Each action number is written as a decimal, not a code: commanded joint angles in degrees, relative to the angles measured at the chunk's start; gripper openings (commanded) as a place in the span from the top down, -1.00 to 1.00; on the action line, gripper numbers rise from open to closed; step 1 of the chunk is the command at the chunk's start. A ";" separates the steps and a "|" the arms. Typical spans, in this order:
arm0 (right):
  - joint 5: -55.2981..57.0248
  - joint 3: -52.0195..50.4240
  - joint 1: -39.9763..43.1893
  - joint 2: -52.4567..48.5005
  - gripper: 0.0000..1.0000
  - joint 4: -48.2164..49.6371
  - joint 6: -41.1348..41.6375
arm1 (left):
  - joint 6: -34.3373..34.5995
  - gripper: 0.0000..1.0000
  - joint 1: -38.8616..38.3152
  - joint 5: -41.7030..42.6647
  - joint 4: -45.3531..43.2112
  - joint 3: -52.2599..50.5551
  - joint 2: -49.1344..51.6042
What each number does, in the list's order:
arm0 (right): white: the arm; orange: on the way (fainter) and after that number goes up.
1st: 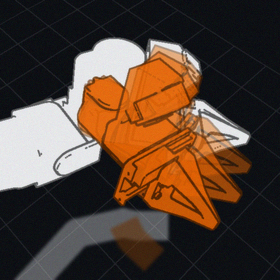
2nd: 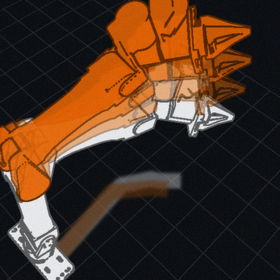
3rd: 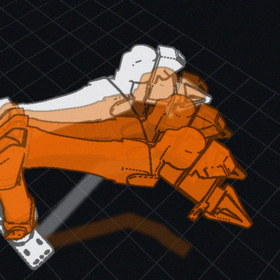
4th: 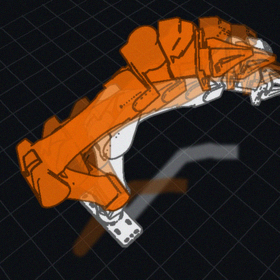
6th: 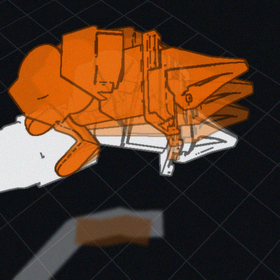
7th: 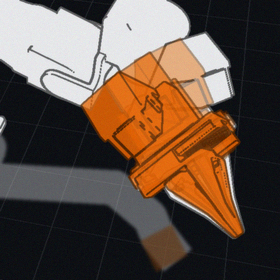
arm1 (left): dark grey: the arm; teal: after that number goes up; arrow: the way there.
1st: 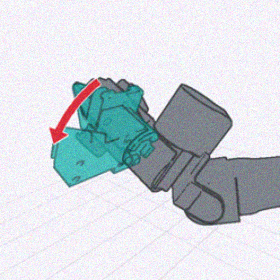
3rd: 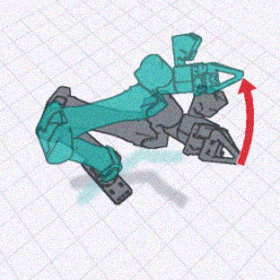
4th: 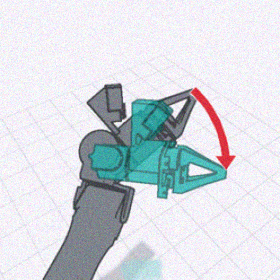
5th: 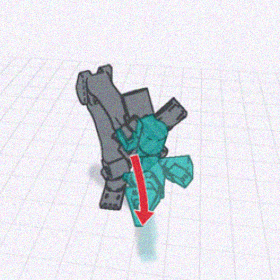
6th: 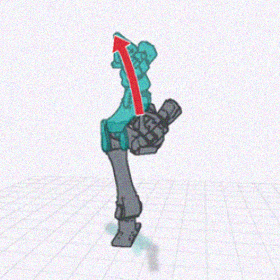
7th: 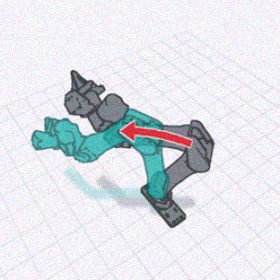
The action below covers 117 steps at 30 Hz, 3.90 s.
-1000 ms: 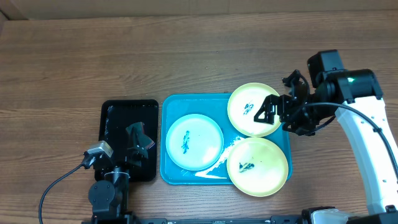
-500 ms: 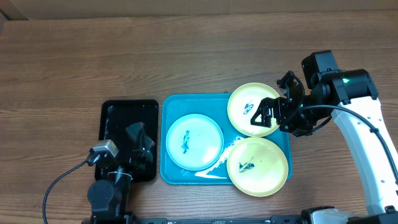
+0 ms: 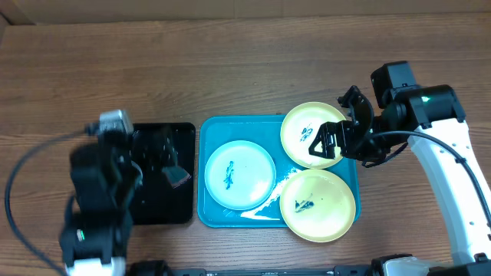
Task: Clean dirty plates on tray and stack at the side
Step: 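Raise the right gripper and move it over the white plate, then lower the right gripper and grip the white plate's rim, then grasp the green-and-orange sponge on the black tray with the left gripper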
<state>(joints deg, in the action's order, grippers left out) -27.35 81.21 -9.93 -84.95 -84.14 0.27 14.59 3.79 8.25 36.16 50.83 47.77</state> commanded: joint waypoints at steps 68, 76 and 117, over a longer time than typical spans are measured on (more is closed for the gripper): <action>-0.63 -19.74 -21.22 -21.59 0.08 44.44 29.68 | -1.33 -1.00 0.28 12.11 17.84 22.40 27.87; 0.31 -20.13 -21.24 -21.59 0.76 45.38 29.99 | -1.29 -1.00 0.28 12.17 17.81 22.40 27.87; 1.79 -20.13 -21.22 -21.59 0.92 46.18 30.84 | 25.11 -0.17 -4.24 -0.33 14.91 6.01 43.63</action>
<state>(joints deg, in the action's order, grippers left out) -25.28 61.39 -31.11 -106.37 -38.22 30.87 37.65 0.91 10.20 51.57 57.28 90.98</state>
